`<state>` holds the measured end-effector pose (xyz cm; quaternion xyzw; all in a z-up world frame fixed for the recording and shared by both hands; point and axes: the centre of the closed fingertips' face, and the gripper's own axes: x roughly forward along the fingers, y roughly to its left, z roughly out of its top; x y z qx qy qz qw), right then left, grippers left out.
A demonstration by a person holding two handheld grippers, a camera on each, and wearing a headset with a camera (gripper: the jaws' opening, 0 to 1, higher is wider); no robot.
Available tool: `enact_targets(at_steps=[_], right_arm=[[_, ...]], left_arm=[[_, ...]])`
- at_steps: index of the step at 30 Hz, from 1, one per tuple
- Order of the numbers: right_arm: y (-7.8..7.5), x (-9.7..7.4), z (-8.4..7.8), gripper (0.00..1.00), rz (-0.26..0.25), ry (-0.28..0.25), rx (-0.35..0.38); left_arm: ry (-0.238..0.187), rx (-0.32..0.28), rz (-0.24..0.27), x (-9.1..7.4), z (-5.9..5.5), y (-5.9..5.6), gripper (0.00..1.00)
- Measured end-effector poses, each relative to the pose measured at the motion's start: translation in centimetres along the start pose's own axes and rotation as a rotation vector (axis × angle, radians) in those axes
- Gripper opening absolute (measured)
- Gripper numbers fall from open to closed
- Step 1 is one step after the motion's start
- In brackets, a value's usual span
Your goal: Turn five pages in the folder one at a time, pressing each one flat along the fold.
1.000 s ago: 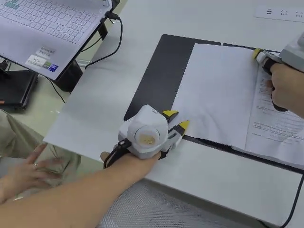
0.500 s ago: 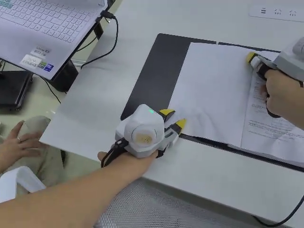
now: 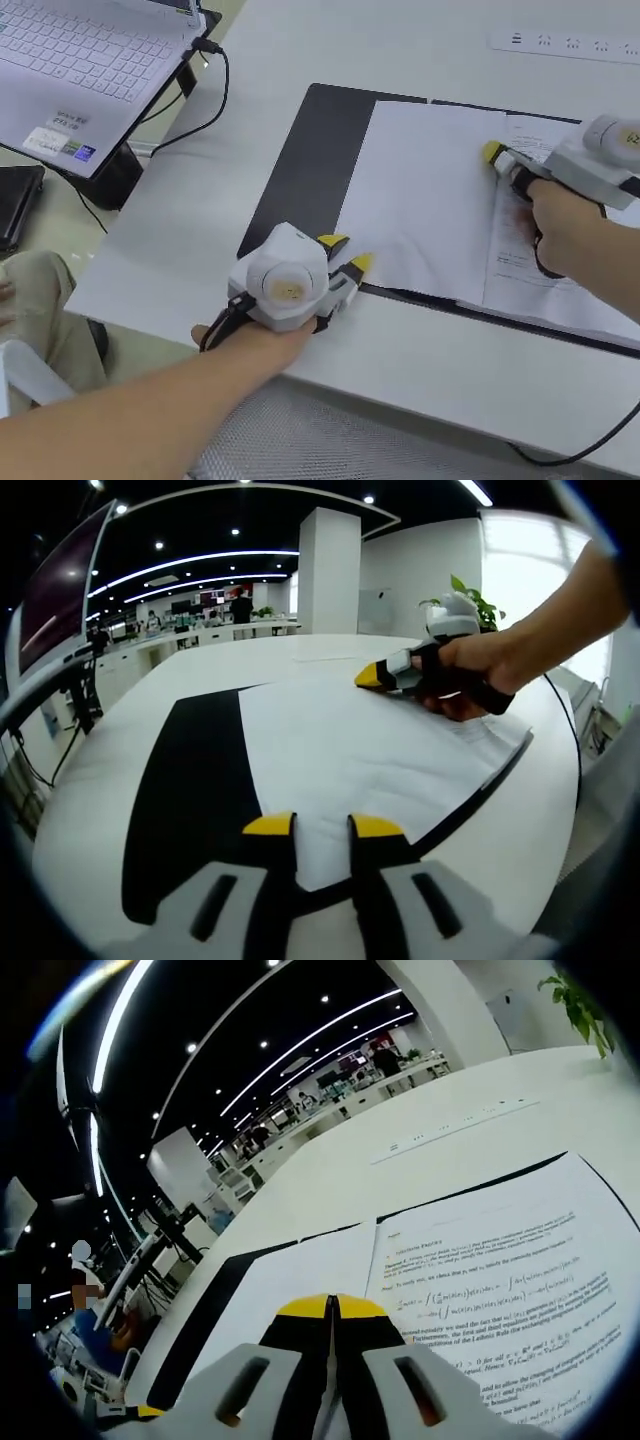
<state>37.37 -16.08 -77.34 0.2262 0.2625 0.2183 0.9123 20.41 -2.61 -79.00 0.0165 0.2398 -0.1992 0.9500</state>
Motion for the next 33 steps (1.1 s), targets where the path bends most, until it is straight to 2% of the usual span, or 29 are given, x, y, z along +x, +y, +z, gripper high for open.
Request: enact_targets(at_steps=[6, 9, 16, 21, 23, 27, 33], right_arm=[[1.0, -2.5, -0.8, 0.0, 0.0, 0.005, 0.025], [1.6, -3.3, -1.3, 0.0, 0.008, 0.013, 0.046], [3.0, -5.0, -2.6, 0.0, 0.024, 0.029, 0.039], [3.4, -6.1, -3.2, 0.0, 0.027, 0.034, 0.041], [3.3, -6.2, -4.0, 0.0, 0.039, 0.062, 0.034], [4.1, -7.2, -5.3, 0.0, 0.052, 0.067, 0.006], [4.4, -8.5, -6.5, 0.0, 0.053, 0.075, 0.009]], left_arm=[[-0.002, -0.003, 0.0, 0.0, 0.0, 0.0, 0.19], [-0.002, -0.002, 0.0, -0.1, 0.0, 0.0, 0.19], [-0.001, -0.001, -0.001, 0.0, 0.0, 0.0, 0.19], [-0.003, 0.005, -0.002, 0.2, -0.1, 0.1, 0.19], [-0.002, 0.004, -0.002, 0.1, -0.1, 0.1, 0.19], [0.0, 0.008, -0.002, 0.1, -0.1, 0.1, 0.19], [0.002, 0.009, -0.002, 0.0, 0.0, 0.0, 0.19]])
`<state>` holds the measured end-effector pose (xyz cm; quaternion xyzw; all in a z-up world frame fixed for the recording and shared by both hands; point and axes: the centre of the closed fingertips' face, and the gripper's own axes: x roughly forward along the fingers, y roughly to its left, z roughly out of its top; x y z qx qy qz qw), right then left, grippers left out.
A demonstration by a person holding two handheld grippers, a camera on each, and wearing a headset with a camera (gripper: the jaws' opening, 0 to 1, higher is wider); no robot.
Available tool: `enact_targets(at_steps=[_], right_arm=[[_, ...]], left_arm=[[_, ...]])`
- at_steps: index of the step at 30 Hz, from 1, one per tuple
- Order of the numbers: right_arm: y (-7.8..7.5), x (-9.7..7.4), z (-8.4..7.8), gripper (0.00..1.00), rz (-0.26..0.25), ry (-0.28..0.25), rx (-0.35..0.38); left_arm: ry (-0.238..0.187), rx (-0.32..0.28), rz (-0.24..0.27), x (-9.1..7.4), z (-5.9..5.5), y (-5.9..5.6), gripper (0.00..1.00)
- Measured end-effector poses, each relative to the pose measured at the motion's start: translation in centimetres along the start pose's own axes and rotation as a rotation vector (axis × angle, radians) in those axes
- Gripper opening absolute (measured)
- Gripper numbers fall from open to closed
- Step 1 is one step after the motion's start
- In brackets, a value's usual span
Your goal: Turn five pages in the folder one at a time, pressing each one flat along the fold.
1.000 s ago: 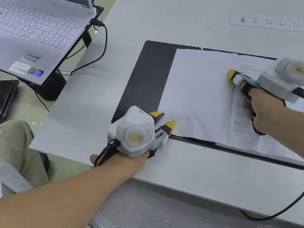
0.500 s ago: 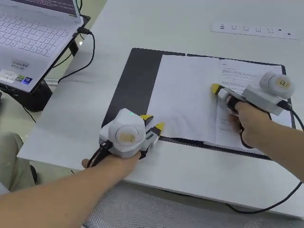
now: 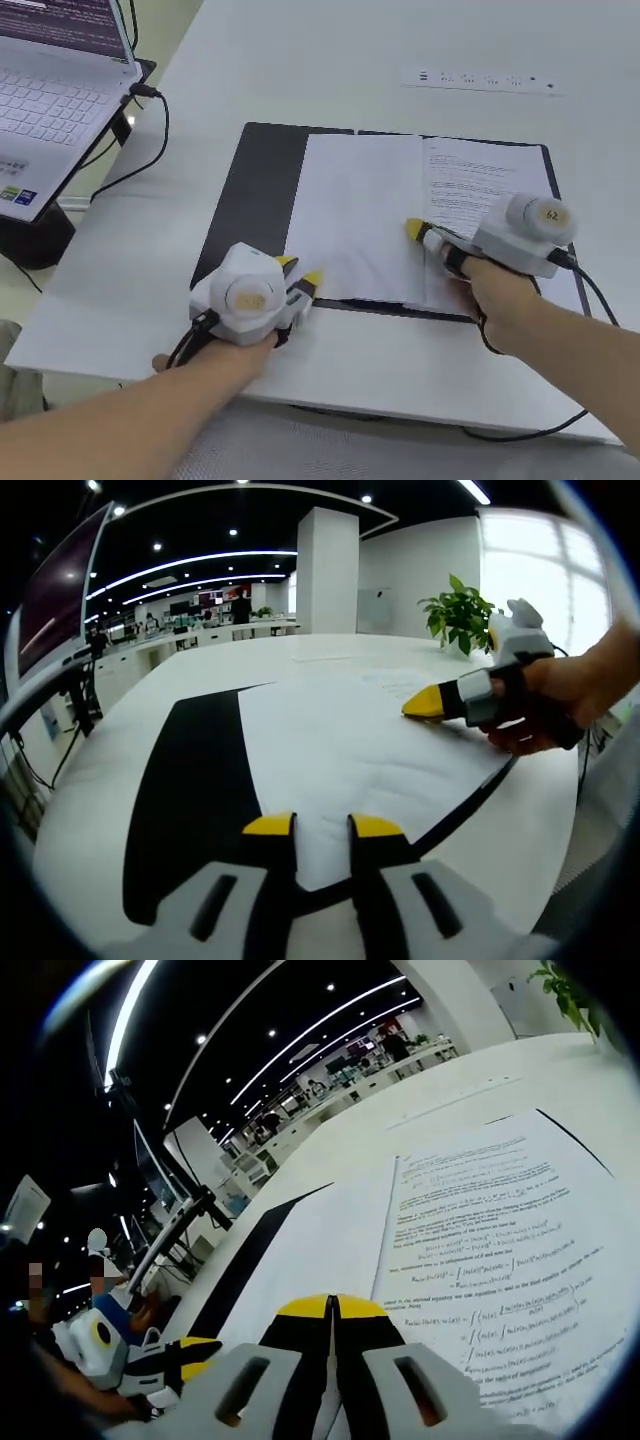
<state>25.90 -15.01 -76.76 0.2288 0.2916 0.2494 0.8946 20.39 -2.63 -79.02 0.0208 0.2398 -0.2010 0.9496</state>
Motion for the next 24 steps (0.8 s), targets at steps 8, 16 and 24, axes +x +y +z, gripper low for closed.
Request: enact_targets(at_steps=[8, 16, 24], right_arm=[[0.5, -1.6, -2.2, 0.0, -0.005, 0.018, -0.006], [0.4, -3.4, -4.0, 0.0, -0.008, 0.041, 0.015], [0.7, -5.6, -6.0, 0.0, 0.003, 0.085, 0.05]], left_arm=[[0.005, 0.002, 0.0, -0.1, 0.0, -0.1, 0.19], [0.006, -0.003, 0.001, -0.2, 0.0, -0.1, 0.19], [0.014, -0.002, 0.0, -0.2, 0.0, -0.2, 0.19]])
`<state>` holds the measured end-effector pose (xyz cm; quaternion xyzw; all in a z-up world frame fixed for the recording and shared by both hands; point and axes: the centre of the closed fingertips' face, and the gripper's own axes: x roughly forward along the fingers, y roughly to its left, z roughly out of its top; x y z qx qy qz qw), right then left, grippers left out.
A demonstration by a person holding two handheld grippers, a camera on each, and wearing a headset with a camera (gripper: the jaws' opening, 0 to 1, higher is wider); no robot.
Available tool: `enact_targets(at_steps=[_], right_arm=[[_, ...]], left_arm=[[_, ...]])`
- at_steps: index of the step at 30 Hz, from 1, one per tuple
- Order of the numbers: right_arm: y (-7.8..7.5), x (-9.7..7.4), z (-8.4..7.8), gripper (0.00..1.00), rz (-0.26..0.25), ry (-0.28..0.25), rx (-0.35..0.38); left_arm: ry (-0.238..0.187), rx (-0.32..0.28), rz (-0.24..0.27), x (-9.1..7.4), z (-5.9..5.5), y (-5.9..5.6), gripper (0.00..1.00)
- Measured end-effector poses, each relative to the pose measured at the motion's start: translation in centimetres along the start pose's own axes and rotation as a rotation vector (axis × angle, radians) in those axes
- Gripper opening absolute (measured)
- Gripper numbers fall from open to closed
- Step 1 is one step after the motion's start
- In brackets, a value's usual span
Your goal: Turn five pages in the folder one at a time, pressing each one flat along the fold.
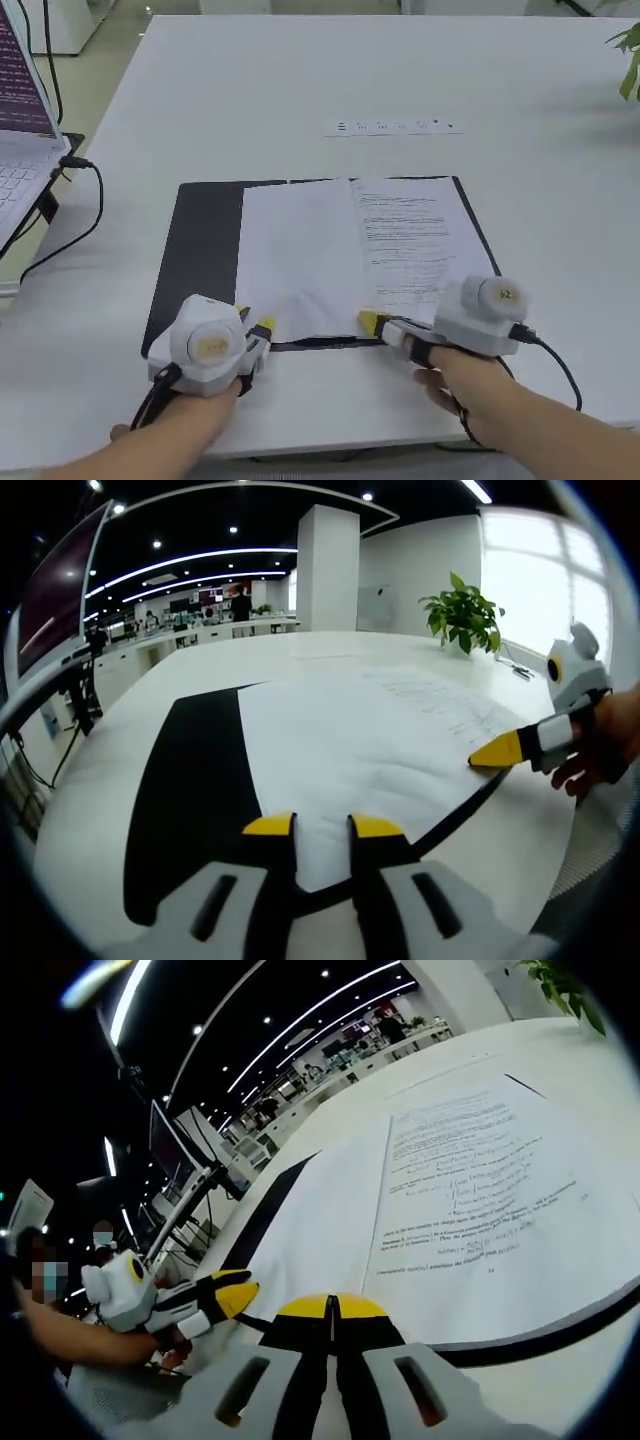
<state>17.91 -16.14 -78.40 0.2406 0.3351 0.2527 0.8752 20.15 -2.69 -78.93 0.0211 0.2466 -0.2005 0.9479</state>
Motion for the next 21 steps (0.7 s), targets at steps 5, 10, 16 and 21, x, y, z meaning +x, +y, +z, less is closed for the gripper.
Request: enact_targets(at_steps=[5, 10, 16, 21], right_arm=[[0.3, -1.3, -1.3, 0.0, -0.007, 0.08, 0.052], [1.3, -3.2, -0.8, 0.0, 0.002, 0.1, 0.079], [4.1, -6.6, 1.1, 0.0, 0.026, 0.053, 0.114], [6.3, -10.6, 3.3, 0.0, 0.027, -0.032, 0.088]], left_arm=[[0.008, -0.001, 0.001, 0.0, 0.0, 0.0, 0.19], [0.017, -0.004, 0.003, 0.0, 0.0, 0.0, 0.19], [0.086, -0.069, 0.002, 0.2, 0.3, 0.0, 0.19], [0.135, -0.143, -0.074, -0.7, 2.4, -1.7, 0.2]])
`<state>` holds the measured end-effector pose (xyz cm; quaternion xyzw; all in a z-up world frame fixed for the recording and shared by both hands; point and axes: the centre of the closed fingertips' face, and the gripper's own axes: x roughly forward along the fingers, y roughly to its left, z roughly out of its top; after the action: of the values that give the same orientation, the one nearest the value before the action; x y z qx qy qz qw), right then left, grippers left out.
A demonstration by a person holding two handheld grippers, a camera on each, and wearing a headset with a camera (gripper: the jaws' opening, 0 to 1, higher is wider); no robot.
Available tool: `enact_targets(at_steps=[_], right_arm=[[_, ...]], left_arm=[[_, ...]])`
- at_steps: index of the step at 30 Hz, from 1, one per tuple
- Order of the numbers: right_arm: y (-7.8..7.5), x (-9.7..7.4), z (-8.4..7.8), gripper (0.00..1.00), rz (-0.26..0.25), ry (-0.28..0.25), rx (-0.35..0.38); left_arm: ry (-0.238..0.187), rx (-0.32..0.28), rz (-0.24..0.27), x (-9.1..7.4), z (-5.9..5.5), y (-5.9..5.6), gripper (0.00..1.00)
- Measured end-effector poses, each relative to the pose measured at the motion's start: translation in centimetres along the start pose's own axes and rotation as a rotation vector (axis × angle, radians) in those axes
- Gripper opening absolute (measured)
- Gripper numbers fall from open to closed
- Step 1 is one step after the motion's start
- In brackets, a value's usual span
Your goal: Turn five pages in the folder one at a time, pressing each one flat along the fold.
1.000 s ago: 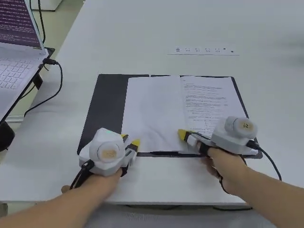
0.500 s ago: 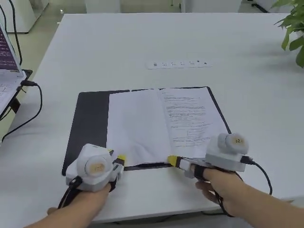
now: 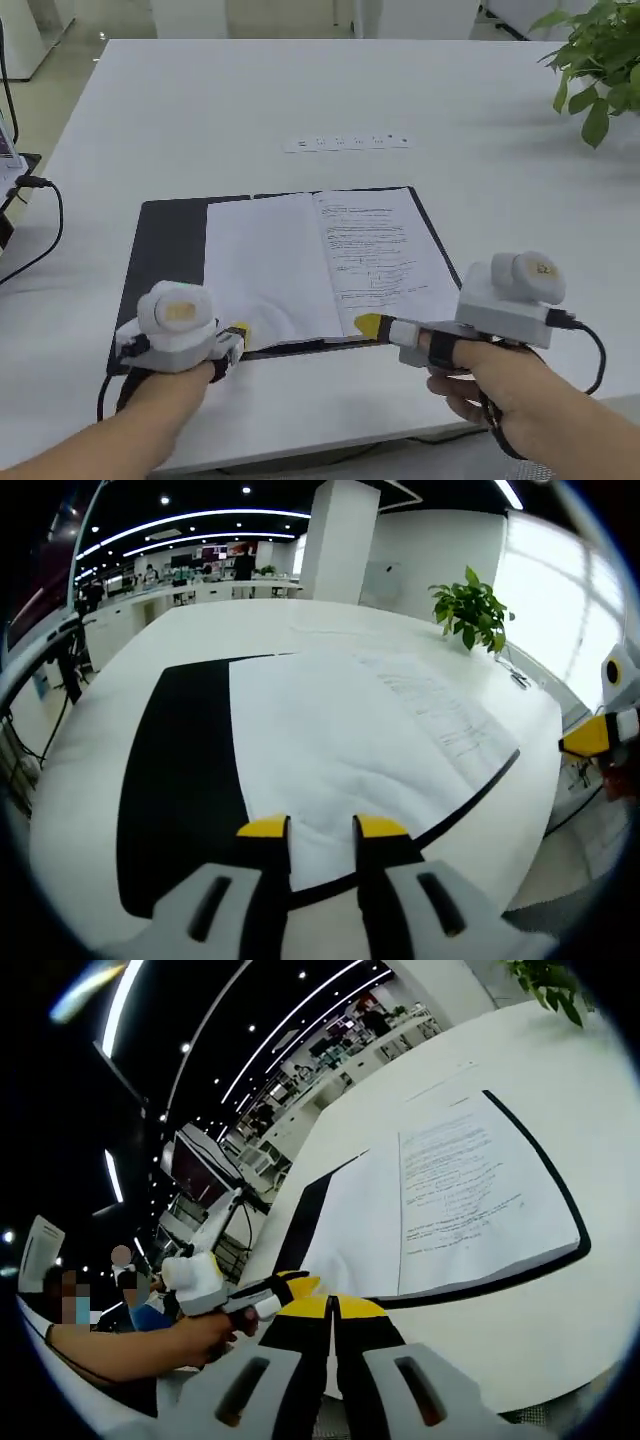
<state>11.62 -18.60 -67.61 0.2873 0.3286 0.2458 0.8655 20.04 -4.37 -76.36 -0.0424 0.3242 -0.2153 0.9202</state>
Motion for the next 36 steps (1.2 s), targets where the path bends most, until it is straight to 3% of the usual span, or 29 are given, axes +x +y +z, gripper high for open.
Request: enact_targets(at_steps=[1, 5, 7, 10, 12, 17, 19, 21, 22, 25, 29, 32, 36], right_arm=[[0.3, -0.7, 0.3, 0.0, 0.002, -0.013, -0.003], [1.1, -3.7, 2.4, 0.0, -0.03, -0.094, 0.006], [1.4, -4.7, 3.3, 0.0, -0.041, -0.123, -0.021], [1.8, -6.5, 4.9, 0.0, -0.059, -0.174, -0.06], [1.6, -7.6, 6.0, 0.0, -0.089, -0.203, -0.095], [-0.1, -9.6, 7.4, 0.03, -0.195, -0.213, -0.189], [-0.1, -9.9, 7.4, 0.16, -0.195, -0.207, -0.194], [-0.8, -10.2, 7.5, 0.33, -0.226, -0.204, -0.207], [-1.2, -10.4, 7.3, 0.4, -0.246, -0.186, -0.239], [-1.9, -11.0, 7.5, 0.59, -0.292, -0.197, -0.312], [-2.5, -11.3, 7.5, 0.89, -0.299, -0.214, -0.34], [-3.3, -11.6, 7.6, 1.0, -0.325, -0.211, -0.356], [-3.3, -11.8, 7.8, 1.0, -0.32, -0.217, -0.366]], left_arm=[[-0.063, -0.018, -0.029, -0.7, 1.7, -1.1, 0.19], [-0.08, -0.181, -0.104, -4.8, 4.4, -4.8, 0.2], [-0.096, -0.217, -0.124, -5.9, 5.2, -5.4, 0.21], [-0.129, -0.221, -0.117, -8.5, 6.3, -6.3, 0.23], [-0.163, -0.228, -0.097, -9.8, 7.0, -6.4, 0.32], [-0.194, -0.213, -0.055, -11.8, 7.4, -6.2, 0.51], [-0.205, -0.193, -0.03, -12.5, 7.5, -5.9, 0.59], [-0.213, -0.147, 0.0, -13.0, 7.5, -5.4, 0.67], [-0.212, -0.134, 0.004, -13.2, 7.5, -5.4, 0.7], [-0.233, -0.109, 0.017, -14.1, 7.6, -5.2, 0.8], [-0.243, -0.039, 0.033, -14.7, 7.6, -4.9, 0.96], [-0.231, -0.026, 0.039, -14.9, 7.3, -4.5, 0.99], [-0.221, -0.024, 0.053, -15.4, 6.8, -3.9, 0.99]])
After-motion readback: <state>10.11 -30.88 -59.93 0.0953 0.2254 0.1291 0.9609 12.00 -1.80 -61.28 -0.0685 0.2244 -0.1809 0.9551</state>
